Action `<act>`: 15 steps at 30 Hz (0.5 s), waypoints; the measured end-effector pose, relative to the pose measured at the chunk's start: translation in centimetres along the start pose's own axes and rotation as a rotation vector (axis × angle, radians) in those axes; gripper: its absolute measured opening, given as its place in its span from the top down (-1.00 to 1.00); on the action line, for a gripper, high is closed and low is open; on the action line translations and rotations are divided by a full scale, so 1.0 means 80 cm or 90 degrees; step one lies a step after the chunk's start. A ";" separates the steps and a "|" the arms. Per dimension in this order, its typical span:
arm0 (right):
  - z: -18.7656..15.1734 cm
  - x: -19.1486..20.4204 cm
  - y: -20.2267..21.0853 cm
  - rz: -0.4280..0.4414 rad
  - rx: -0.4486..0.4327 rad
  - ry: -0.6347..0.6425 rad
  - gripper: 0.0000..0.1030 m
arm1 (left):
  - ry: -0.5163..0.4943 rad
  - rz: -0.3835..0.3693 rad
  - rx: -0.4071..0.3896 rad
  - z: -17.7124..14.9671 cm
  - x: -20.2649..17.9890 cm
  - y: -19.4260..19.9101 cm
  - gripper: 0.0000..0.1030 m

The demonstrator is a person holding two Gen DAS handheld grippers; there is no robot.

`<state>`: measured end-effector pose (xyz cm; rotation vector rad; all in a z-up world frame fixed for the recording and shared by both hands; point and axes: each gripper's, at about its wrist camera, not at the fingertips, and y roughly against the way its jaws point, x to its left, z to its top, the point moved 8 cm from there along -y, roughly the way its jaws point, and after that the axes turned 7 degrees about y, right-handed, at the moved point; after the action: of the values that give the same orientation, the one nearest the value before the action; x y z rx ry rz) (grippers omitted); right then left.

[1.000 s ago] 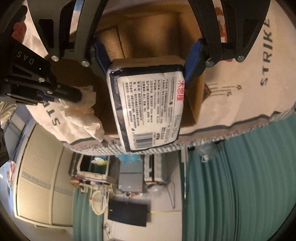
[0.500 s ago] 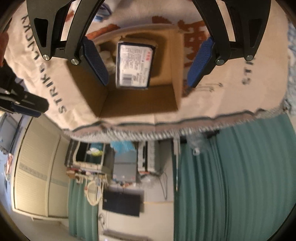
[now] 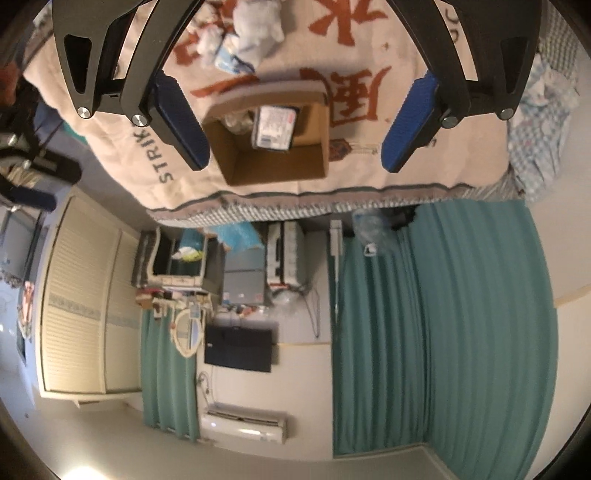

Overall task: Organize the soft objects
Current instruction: 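Withdraw both grippers from the box back toward the pile, then grasp the white fluffy pipe-cleaner toy with the left gripper while the right grasps a white soft item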

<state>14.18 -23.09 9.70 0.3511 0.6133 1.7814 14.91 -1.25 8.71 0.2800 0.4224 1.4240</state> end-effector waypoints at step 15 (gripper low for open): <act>-0.195 0.059 -0.065 0.070 0.142 0.058 -0.77 | 0.030 0.067 0.102 -0.189 0.038 -0.028 -0.85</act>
<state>8.68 -21.08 -6.38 0.4647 0.8751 1.8464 10.49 0.52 -6.11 0.4030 0.5682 1.5049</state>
